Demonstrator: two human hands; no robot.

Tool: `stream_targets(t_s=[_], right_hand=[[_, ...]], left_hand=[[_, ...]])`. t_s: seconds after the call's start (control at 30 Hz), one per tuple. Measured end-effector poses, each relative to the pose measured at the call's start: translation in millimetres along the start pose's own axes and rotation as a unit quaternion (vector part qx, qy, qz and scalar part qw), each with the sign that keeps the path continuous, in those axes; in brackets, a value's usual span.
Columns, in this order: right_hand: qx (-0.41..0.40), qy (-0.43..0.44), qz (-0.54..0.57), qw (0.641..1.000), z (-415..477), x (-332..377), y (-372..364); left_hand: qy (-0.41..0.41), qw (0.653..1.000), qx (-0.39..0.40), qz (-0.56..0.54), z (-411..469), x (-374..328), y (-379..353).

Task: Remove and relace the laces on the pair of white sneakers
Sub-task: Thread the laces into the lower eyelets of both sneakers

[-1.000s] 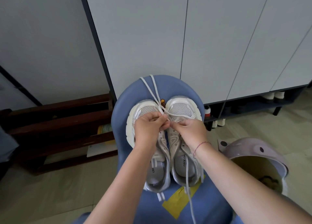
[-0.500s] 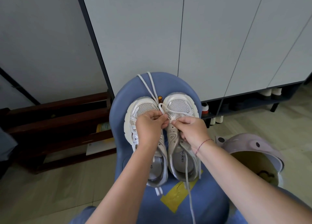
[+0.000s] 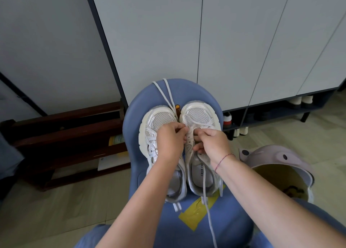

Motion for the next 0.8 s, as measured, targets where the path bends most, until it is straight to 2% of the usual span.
stream_targets(t_s=[0.13, 0.23, 0.37, 0.43, 0.63, 0.8], right_hand=[[0.043, -0.047, 0.036, 0.997, 2.7, -1.8, -2.0], [0.071, -0.073, 0.029, 0.994, 3.7, -1.2, -1.8], [0.125, -0.056, -0.061, 0.989, 0.3, 6.5, -0.7], [0.137, -0.039, -0.094, 0.985, -0.3, 9.5, 0.8], [0.097, 0.010, -0.137, 0.986, 0.3, 15.0, 7.0], [0.071, 0.033, -0.148, 0.986, -1.0, 12.9, 2.3]], left_hand=[[-0.071, 0.994, -0.010, 0.079, -5.4, -10.3, -1.7], [-0.075, 0.993, 0.030, 0.090, -9.5, -12.8, -5.3], [-0.076, 0.986, 0.091, 0.115, -12.5, -10.0, -10.0], [-0.082, 0.986, 0.098, 0.112, -13.4, -12.0, -8.3], [-0.096, 0.987, 0.070, 0.104, -15.1, -16.0, -1.0], [-0.048, 0.992, 0.111, 0.031, -9.9, -2.5, 1.6]])
Point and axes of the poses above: each hand's wrist, its own z-axis towards the middle knuckle, its own y-axis out of the back of the hand, x = y × z, the point moved 9 cm from there along z, towards the middle knuckle, and after that the axes turned 2 degrees about z, right-handed, at the moved point
